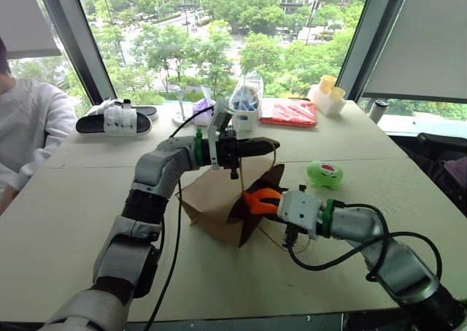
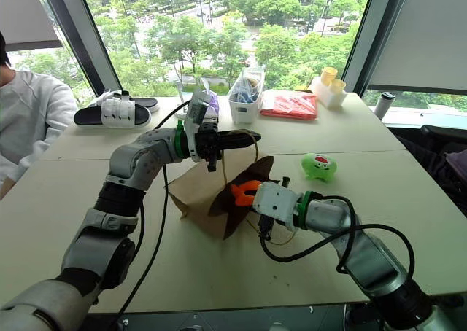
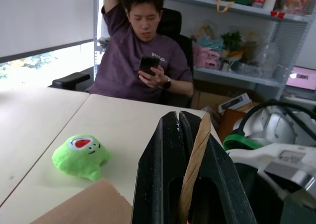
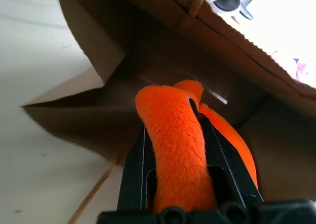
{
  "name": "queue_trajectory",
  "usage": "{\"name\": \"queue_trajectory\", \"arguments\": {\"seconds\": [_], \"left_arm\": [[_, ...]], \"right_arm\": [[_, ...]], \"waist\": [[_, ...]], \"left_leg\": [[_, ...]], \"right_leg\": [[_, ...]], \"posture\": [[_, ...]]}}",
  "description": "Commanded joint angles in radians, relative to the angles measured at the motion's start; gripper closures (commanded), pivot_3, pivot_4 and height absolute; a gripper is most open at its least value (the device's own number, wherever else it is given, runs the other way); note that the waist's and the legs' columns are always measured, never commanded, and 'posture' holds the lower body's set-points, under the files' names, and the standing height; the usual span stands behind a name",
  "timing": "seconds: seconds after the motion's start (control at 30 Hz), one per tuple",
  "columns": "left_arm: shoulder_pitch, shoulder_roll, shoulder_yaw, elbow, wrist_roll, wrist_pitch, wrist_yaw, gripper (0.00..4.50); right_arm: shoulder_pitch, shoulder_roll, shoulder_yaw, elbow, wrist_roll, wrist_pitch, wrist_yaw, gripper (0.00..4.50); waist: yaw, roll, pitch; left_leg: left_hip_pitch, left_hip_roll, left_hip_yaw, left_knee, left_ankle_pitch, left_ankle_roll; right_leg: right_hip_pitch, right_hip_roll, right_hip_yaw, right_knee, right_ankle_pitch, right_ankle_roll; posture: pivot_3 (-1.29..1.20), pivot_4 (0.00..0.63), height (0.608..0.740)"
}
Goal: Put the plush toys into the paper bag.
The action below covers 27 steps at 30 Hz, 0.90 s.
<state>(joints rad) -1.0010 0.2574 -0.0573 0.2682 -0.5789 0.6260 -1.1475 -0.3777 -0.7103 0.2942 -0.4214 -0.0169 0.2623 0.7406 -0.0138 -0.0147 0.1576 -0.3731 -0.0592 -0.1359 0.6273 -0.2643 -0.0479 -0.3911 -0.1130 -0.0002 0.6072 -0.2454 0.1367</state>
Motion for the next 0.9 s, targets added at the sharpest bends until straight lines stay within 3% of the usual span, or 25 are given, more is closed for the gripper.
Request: {"name": "queue_trajectory", "arguments": {"seconds": [0.03, 0.23, 0.4, 0.43, 0.53, 0.8, 0.9], "left_arm": [[-0.008, -0.005, 0.018, -0.067, -0.039, 0.029, 0.001, 4.5], [0.003, -0.008, 0.016, -0.098, -0.053, 0.055, 0.012, 4.5], [0.002, -0.002, 0.013, -0.079, -0.017, 0.029, 0.056, 4.5], [0.002, -0.004, 0.009, -0.072, -0.003, 0.012, 0.07, 4.5], [0.002, -0.015, 0.002, -0.057, 0.023, -0.017, 0.093, 4.5], [-0.008, -0.062, -0.027, 0.038, 0.136, -0.157, 0.15, 4.5], [0.003, -0.07, -0.037, 0.051, 0.151, -0.177, 0.136, 4.5]], "right_arm": [[-0.096, 0.034, 0.065, 0.115, -0.117, -0.13, -0.01, 4.42], [-0.207, 0.106, 0.148, 0.32, -0.224, -0.273, -0.002, 4.42], [-0.218, 0.113, 0.122, 0.369, -0.23, -0.313, 0.009, 2.14], [-0.21, 0.106, 0.112, 0.357, -0.228, -0.309, 0.014, 1.48], [-0.205, 0.097, 0.087, 0.326, -0.27, -0.341, -0.03, 0.08], [-0.046, 0.028, -0.07, 0.057, -0.21, -0.148, 0.028, 0.08], [0.011, 0.074, -0.28, -0.109, -0.011, 0.118, 0.018, 0.08]], "waist": [[0.0, 0.0, 0.0], [-0.003, 0.0, 0.0], [0.001, 0.0, 0.0], [0.0, 0.0, 0.0], [-0.001, 0.0, 0.0], [0.003, 0.0, 0.0], [0.004, 0.0, 0.0]], "left_leg": [[0.0, 0.0, 0.0, 0.0, 0.0, 0.0], [0.0, 0.0, 0.0, -0.001, 0.002, -0.003], [0.0, 0.0, 0.0, 0.0, 0.002, -0.004], [0.0, 0.0, 0.0, 0.0, 0.002, -0.004], [0.0, 0.0, 0.0, -0.001, 0.002, -0.004], [-0.001, 0.0, 0.0, 0.0, 0.001, -0.002], [-0.001, 0.0, -0.001, 0.0, 0.0, 0.0]], "right_leg": [[0.0, 0.0, 0.0, 0.0, 0.0, 0.0], [-0.001, 0.0, 0.0, 0.001, 0.0, 0.0], [-0.001, 0.0, 0.0, 0.0, 0.0, 0.0], [-0.001, 0.0, 0.0, 0.001, 0.0, 0.0], [-0.001, 0.0, 0.0, 0.001, 0.0, 0.0], [0.0, 0.0, 0.0, -0.001, 0.0, 0.0], [0.0, 0.0, 0.0, -0.001, 0.0, 0.0]], "posture": [[0.0, 0.15, 0.74], [0.0, 0.15, 0.74], [0.0, 0.15, 0.74], [0.0, 0.15, 0.74], [0.0, 0.15, 0.74], [0.0, 0.15, 0.74], [0.0, 0.15, 0.74]]}}
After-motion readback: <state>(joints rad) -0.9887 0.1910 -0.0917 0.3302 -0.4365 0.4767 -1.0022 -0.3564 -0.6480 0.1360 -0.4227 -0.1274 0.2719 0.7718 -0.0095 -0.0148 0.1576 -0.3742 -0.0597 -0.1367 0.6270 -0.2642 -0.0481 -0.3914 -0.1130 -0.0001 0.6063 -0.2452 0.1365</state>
